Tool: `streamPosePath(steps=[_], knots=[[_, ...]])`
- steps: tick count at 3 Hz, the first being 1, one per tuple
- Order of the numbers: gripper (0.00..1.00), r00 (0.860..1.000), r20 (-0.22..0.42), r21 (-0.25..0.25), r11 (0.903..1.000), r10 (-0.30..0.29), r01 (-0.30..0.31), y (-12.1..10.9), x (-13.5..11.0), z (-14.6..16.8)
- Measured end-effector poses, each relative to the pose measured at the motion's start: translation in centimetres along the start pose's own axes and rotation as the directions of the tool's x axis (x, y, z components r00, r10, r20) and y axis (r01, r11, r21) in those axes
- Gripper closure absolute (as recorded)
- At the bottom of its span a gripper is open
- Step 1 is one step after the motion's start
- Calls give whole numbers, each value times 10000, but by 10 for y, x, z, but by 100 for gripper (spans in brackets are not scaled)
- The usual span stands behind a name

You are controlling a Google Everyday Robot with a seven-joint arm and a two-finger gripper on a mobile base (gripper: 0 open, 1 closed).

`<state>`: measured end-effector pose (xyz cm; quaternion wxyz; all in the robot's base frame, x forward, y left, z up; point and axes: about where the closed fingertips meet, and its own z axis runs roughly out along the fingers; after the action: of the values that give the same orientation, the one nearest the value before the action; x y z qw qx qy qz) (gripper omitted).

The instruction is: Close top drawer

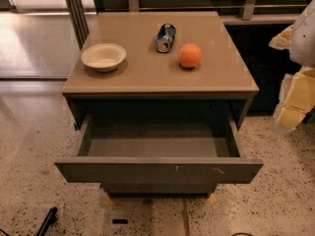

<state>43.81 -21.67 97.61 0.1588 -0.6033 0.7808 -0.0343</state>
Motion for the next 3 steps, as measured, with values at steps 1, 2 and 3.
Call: streamPosePath(steps=[1,2,3], knots=[[0,10000,0,0,10000,0,0,0,0,0],[0,9974,593,202,9989,403,-415,3,2,11],[0,9643,1918,-216,9831,1826,-1818,35,12,50]])
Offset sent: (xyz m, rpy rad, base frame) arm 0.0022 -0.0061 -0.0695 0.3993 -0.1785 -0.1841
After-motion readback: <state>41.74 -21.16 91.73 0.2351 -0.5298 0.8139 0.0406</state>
